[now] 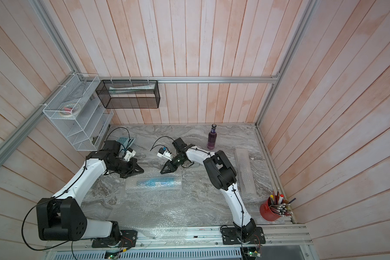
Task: Wrap wine bottles in bubble wrap
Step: Adjust the bubble wrap on the bubble wrap.
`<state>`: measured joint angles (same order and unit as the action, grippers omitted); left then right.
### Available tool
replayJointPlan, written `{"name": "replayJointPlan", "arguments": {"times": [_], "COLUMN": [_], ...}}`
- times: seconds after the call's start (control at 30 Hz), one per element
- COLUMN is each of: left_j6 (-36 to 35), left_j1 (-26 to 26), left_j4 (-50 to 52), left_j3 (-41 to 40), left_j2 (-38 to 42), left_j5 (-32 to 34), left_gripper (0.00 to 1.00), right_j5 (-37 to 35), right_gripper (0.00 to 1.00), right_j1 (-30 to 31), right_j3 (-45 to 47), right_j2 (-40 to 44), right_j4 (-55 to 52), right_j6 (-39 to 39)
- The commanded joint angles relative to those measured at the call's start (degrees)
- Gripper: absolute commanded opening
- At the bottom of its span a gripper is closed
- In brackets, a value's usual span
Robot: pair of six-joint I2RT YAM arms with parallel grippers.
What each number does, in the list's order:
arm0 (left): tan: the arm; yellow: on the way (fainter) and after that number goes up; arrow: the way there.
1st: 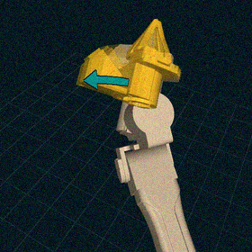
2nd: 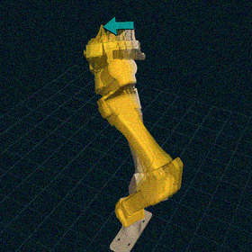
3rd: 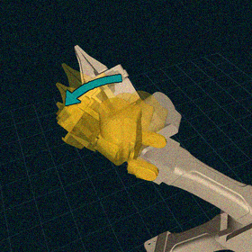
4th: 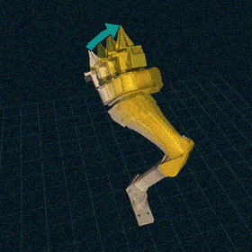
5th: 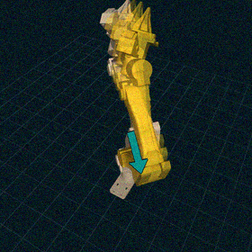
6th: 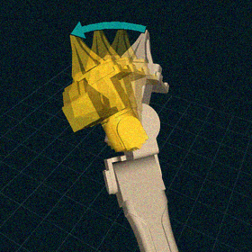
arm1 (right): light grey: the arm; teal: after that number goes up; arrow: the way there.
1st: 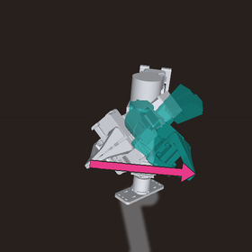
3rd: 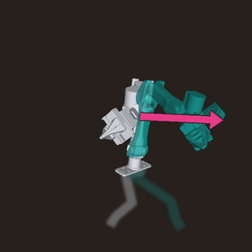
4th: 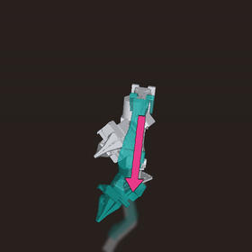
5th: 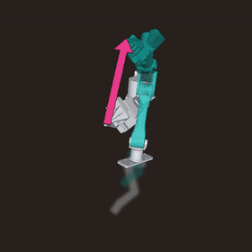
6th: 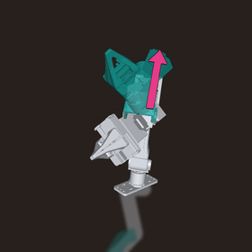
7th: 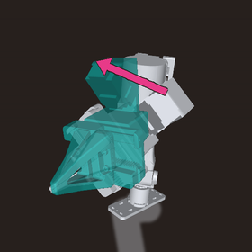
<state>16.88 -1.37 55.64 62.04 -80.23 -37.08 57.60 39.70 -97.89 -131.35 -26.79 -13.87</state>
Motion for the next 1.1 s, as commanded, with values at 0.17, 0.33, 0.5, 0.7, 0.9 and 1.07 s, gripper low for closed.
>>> {"name": "replayJointPlan", "arguments": {"times": [0.17,0.33,0.5,0.7,0.9,1.07], "left_j6": [-1.17,-0.38,0.74,1.87,2.54,2.43], "left_j1": [0.38,0.33,0.35,0.40,0.22,0.27], "left_j4": [0.72,1.18,0.04,-2.72,-6.78,-8.93], "left_j3": [2.60,4.14,3.54,3.80,5.50,9.63], "left_j2": [-0.65,-0.10,-0.59,-2.95,-8.25,-12.79], "left_j5": [0.06,-0.83,-2.68,-3.60,-3.02,-1.31], "left_gripper": [0.00,0.00,0.00,0.00,0.00,0.00], "right_j5": [4.46,3.90,2.58,-0.04,-1.19,-1.52], "right_gripper": [0.25,0.25,0.25,0.25,0.25,0.25], "right_j1": [1.60,2.25,3.44,4.30,4.77,5.07], "right_j3": [2.63,3.71,5.29,7.17,8.01,8.43], "right_j2": [3.43,4.93,6.37,7.53,7.78,8.04], "right_j4": [-3.71,-4.41,-4.41,-5.03,-4.02,-3.93], "right_j6": [-4.62,-5.80,-6.85,-7.54,-6.79,-6.72]}}
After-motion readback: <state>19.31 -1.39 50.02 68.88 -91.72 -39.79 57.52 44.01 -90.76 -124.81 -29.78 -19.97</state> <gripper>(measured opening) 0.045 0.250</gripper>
